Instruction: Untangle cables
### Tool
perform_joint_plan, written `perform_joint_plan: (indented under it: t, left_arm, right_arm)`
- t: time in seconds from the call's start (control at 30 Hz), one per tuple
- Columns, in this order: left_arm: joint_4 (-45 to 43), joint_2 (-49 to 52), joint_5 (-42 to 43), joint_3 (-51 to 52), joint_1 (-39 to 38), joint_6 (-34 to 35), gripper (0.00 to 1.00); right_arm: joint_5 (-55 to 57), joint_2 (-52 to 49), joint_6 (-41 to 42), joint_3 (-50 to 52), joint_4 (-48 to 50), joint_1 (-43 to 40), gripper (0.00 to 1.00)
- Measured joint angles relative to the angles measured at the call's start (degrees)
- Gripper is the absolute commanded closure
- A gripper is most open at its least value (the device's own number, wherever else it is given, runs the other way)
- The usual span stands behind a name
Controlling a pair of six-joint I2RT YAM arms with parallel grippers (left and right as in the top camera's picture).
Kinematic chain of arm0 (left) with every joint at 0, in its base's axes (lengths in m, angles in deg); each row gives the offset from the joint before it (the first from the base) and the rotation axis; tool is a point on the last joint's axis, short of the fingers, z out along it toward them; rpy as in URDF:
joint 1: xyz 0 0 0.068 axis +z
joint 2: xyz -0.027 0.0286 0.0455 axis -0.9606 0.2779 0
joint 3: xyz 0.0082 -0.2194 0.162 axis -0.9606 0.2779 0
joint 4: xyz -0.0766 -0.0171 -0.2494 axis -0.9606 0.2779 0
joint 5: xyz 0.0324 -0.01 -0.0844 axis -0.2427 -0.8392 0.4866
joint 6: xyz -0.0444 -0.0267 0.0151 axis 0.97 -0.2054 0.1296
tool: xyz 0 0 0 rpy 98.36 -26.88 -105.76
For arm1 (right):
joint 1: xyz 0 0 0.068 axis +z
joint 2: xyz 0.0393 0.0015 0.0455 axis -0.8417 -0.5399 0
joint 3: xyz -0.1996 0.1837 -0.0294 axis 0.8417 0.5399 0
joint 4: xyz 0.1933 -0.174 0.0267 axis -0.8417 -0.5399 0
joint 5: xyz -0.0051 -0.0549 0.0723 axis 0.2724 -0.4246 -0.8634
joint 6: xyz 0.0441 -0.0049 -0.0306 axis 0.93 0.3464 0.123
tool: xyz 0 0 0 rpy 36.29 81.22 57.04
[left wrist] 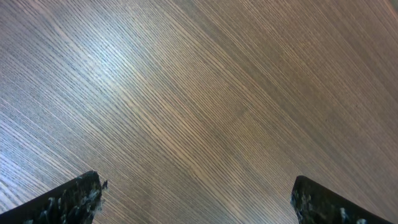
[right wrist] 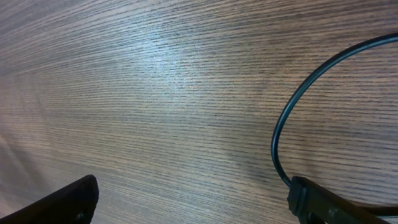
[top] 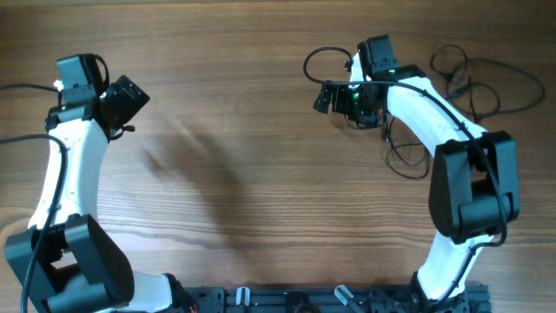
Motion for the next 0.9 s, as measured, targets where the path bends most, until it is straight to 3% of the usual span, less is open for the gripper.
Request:
perform_joint_plan:
  t: [0.43,0.9]
  left_arm:
    - [0.0,0.0,0.0,0.0,0.0,0.0,0.0]
    - [0.13,0.0,0.0,0.0,0.0,0.0,0.0]
  right_arm:
    - [0.0,0.0,1.27,0.0,2.99,0.0,0.0]
    - [0.0,0.0,12.04,0.0,7.34,0.0,0.0]
